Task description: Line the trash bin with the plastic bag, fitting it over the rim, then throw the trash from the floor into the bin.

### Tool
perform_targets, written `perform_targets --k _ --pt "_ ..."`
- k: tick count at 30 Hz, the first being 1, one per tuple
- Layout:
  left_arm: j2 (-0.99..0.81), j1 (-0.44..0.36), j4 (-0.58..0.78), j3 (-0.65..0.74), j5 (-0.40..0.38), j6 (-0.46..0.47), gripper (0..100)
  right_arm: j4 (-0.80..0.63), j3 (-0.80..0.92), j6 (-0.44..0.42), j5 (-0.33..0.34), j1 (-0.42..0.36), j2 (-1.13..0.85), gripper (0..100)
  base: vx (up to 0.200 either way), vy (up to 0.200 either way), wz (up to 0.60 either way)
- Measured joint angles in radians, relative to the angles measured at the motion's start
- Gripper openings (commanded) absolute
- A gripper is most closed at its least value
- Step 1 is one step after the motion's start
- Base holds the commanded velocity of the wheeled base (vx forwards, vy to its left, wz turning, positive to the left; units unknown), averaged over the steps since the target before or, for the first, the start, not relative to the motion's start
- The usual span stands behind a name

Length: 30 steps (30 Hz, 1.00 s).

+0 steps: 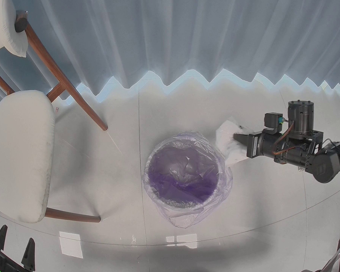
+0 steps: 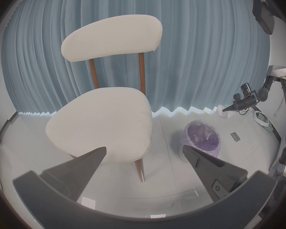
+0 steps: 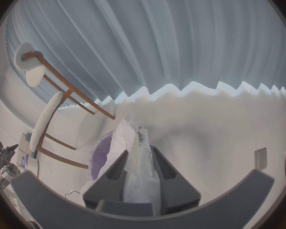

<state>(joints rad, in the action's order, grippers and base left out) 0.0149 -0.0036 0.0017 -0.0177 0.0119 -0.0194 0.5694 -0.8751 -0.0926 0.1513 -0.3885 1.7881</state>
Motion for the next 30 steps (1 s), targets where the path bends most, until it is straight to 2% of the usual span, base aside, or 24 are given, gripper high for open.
perform_targets --k 10,20,21,30 --pt "0.000 0.000 0.000 0.000 0.000 -0.001 100 0.163 -0.110 -0.001 -0.076 -0.080 0.237 0 0.000 0.000 0.00" --pt "0.000 0.001 0.000 0.000 0.000 -0.002 100 0.187 -0.173 0.000 -0.085 -0.155 0.381 0 0.000 0.000 0.00" --pt "0.000 0.001 0.000 0.000 0.000 -0.001 100 0.191 -0.172 0.000 -0.084 -0.157 0.388 100 0.000 0.000 0.00" --pt "0.001 0.001 0.000 0.000 0.000 -0.002 100 0.290 -0.142 -0.007 -0.090 -0.163 0.411 100 0.000 0.000 0.00"
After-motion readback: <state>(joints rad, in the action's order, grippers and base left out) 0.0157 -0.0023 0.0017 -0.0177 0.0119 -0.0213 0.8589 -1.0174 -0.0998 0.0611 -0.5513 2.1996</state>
